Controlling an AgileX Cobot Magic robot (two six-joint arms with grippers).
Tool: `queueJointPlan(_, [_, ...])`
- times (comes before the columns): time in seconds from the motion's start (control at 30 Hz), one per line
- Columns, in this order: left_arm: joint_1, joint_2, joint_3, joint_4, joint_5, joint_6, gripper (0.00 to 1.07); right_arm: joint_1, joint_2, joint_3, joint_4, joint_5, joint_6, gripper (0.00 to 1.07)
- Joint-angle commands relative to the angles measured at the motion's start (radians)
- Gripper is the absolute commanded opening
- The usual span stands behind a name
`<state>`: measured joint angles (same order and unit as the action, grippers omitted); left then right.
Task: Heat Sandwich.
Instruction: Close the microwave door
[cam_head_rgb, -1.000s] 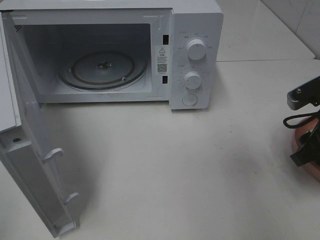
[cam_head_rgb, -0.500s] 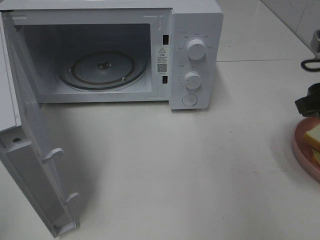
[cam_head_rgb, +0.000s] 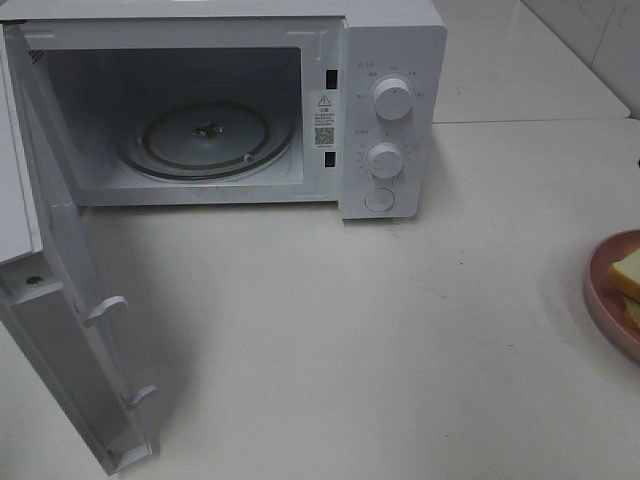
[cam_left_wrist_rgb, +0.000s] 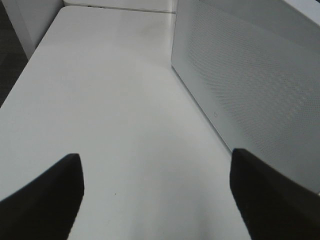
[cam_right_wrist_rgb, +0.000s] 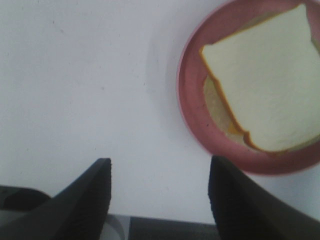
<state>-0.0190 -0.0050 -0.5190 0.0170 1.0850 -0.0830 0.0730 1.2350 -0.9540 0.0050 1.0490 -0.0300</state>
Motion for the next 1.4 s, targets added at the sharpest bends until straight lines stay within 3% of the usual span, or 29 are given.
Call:
queueJointPlan(0.03, [0.005, -0.017, 0.002, 0.007, -0.015, 0.001, 0.76, 0.000, -0.051, -0.009, 0.030, 0.086, 0.013, 0.58])
queueJointPlan(0.4, [0.005, -0.017, 0.002, 0.007, -0.015, 0.001, 0.76, 0.000, -0.338, 0.040, 0.052, 0.131, 0.013, 0.58])
queueJointPlan(0.53, [0.005, -0.017, 0.002, 0.007, -0.015, 0.001, 0.76, 0.000, -0.526, 0.124, 0.050, 0.131, 0.013, 0.58])
queueJointPlan(0.87, [0.005, -0.017, 0.002, 0.007, -0.015, 0.001, 0.76, 0.000, -0.808, 0.322, 0.047, 0.092, 0.013, 0.58])
queueJointPlan(1.4, [0.005, -0.017, 0.002, 0.007, -0.015, 0.001, 0.76, 0.000, -1.064, 0.458, 0.040, -0.052, 0.013, 0.58])
